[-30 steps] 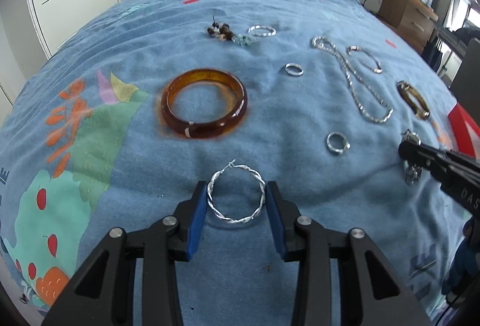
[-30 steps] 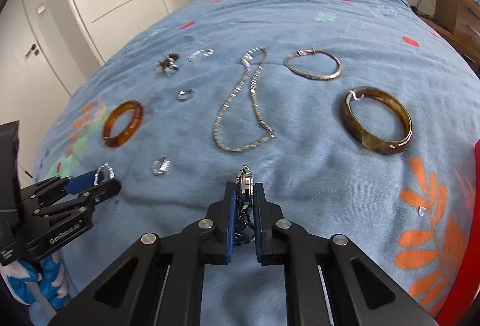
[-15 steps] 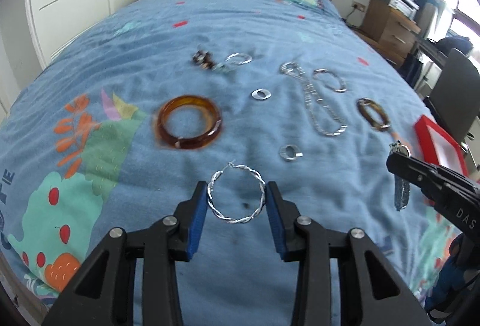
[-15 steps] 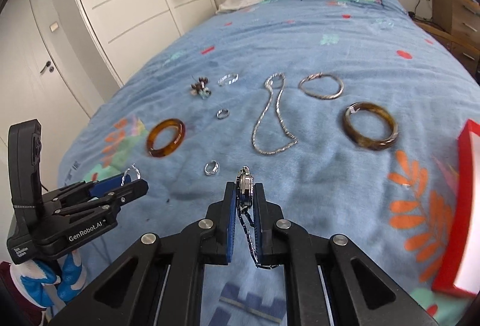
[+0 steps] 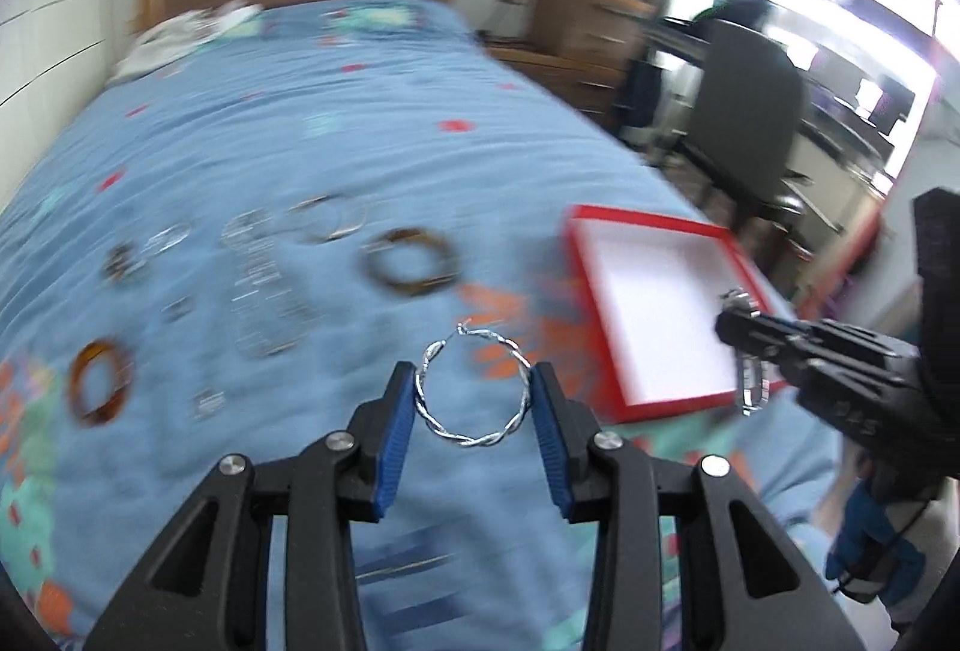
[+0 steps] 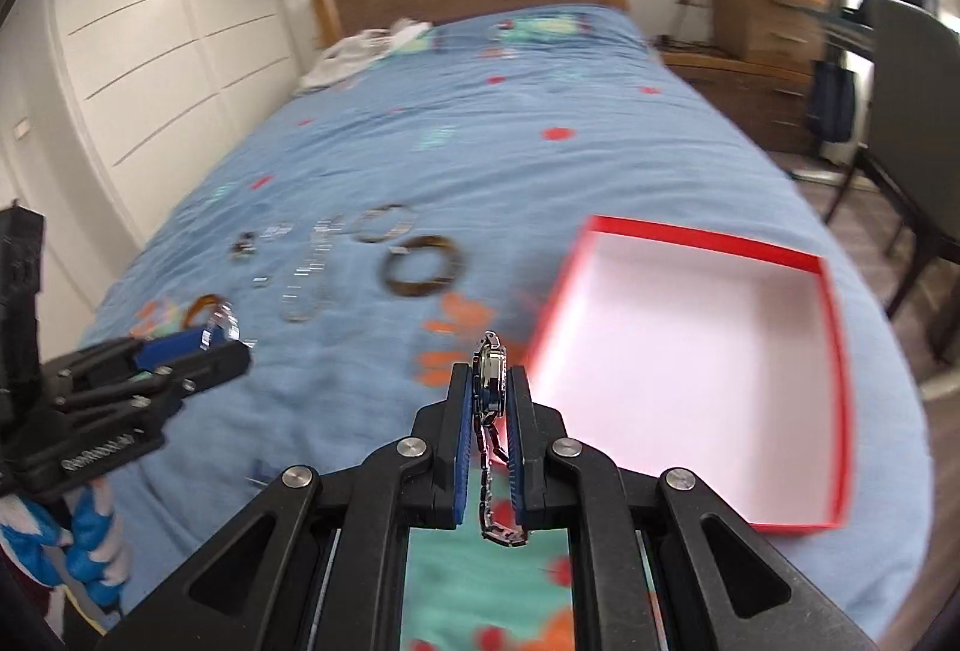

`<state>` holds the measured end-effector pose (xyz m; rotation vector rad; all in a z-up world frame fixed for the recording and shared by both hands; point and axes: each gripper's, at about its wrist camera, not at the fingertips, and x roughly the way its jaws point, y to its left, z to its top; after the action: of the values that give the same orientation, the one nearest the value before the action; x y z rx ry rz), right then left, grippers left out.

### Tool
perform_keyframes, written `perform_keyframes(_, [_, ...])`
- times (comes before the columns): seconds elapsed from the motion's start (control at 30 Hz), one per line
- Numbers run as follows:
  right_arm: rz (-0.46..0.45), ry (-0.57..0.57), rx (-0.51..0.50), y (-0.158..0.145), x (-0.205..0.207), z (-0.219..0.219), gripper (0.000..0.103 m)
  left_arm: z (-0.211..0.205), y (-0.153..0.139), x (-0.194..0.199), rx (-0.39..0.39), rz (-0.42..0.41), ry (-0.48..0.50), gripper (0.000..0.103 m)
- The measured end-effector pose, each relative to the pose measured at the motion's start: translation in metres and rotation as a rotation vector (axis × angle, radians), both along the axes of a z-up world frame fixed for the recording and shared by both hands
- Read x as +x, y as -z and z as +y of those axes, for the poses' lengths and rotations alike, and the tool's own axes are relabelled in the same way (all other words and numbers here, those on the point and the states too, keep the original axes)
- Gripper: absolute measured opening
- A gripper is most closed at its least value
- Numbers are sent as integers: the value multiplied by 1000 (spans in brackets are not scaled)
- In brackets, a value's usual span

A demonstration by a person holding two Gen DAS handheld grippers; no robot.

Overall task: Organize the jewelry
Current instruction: 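Carry the hoop and the watch in both grippers over the red box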

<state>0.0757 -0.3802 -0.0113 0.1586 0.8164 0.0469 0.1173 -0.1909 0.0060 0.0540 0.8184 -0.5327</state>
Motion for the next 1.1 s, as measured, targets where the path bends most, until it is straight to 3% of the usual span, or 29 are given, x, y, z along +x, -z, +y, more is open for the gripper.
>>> perform_keyframes(0.2, [71,92,-42,23,-2,-68,10,-101,6,9,-4,19,152,36])
perform_keyframes(0.43, [138,102,-34,63,13,-92,10,-165,53,34,73,82,195,36])
perform_keyframes(0.67, [164,82,-33,88,18,-99,9,-165,84,55,127,100,120,36])
perform_keyframes(1.1, [143,-45,-72,94,37,-87,9,-152,91,52,187,97,-64,37])
